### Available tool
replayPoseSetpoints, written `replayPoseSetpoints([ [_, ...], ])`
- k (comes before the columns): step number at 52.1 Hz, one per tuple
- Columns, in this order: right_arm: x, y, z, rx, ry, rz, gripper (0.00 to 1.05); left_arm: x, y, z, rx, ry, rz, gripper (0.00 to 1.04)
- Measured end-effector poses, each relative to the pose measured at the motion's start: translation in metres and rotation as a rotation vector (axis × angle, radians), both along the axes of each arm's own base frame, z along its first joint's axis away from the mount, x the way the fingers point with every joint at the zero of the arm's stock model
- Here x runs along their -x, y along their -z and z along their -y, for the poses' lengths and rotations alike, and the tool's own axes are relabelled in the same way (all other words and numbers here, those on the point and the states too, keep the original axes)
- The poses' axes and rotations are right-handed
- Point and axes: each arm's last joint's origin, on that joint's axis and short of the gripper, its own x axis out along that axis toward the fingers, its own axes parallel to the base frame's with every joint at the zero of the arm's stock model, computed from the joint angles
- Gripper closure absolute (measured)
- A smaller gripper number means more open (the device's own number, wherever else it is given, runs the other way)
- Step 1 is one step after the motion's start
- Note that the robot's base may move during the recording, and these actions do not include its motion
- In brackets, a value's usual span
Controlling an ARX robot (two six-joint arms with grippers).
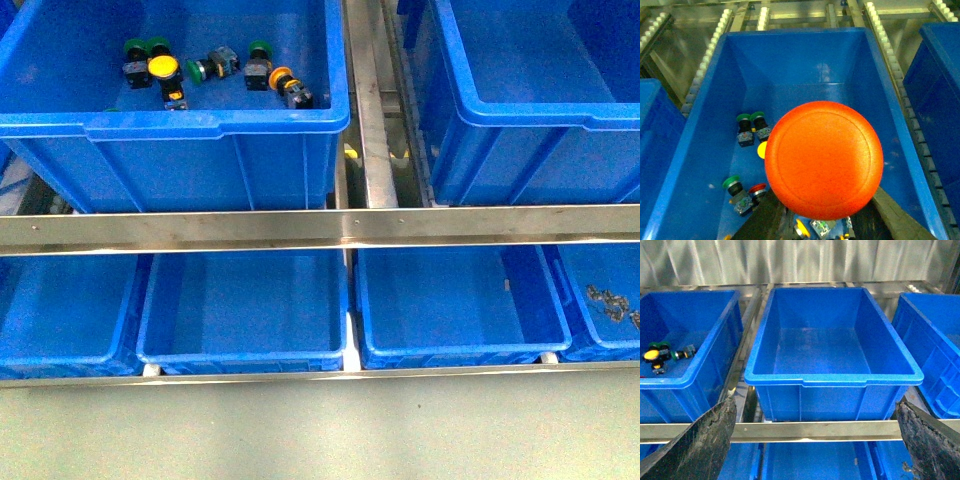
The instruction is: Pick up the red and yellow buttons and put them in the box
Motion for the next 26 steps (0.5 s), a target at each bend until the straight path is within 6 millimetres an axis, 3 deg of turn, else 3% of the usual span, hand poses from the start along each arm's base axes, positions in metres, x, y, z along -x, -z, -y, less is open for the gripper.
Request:
replayPoseSetpoints([
  [14, 0.000, 0.000, 0.000, 0.000, 0.000, 0.000, 0.07, 0.079, -0.023, -0.019, 0.024, -0.009, 0.068, 0.83],
  [23, 0.000, 0.000, 0.000, 0.000, 0.000, 0.000, 0.07, 0.141, -0.023, -0.042, 0.049, -0.019, 0.092, 0.83],
  [26, 0.000, 0.000, 0.000, 0.000, 0.000, 0.000, 0.07, 0.153, -0.023, -0.047, 0.053, -0.018, 0.093, 0.83],
])
